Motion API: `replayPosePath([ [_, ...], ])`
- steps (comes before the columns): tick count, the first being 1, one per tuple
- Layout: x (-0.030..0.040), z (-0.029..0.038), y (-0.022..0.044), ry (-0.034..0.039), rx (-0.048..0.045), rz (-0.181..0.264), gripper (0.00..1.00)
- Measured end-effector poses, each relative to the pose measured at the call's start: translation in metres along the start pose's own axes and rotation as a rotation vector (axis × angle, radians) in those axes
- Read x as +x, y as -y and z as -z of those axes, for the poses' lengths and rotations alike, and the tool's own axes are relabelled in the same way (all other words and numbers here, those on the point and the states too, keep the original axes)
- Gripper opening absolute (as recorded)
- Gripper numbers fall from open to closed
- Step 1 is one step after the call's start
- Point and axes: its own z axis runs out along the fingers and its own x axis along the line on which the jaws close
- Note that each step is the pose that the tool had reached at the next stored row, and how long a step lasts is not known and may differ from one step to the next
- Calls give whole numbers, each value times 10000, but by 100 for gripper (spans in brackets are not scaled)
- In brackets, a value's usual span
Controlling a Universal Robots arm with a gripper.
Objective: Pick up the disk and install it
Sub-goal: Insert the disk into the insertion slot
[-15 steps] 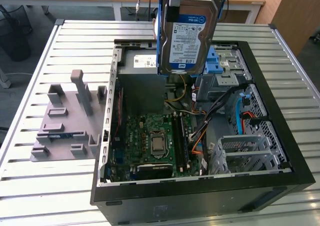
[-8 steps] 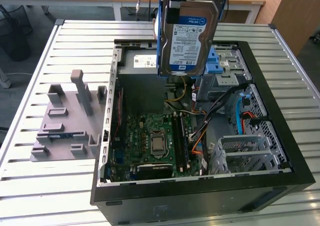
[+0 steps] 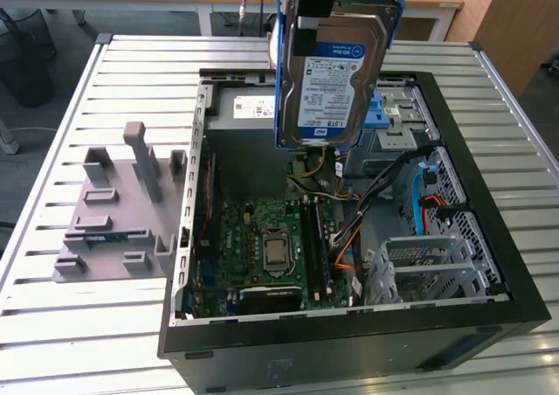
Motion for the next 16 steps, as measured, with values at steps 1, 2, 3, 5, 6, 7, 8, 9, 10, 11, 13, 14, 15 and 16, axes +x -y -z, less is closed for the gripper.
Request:
replayPosePath([
  [1,13,-1,0,-1,0,0,36],
  [2,28,-1,1,-2,0,0,36],
  [3,42,-1,2,-3,0,0,36],
  [5,66,-2,2,-5,1,-1,36],
  [6,69,-2,2,-9,0,-1,36],
  [7,69,-2,2,-9,1,-2,36],
  [8,69,-2,2,-10,0,-2,36],
  [9,70,-2,3,-10,0,-1,36],
  [10,70,-3,3,-11,0,0,36],
  [11,73,-7,10,-10,0,1,36],
  [13,74,-11,29,-8,1,-1,36],
  [14,75,-13,54,-9,0,0,36],
  [15,80,-13,60,-13,-1,0,36],
  [16,84,-15,62,-11,0,0,36],
])
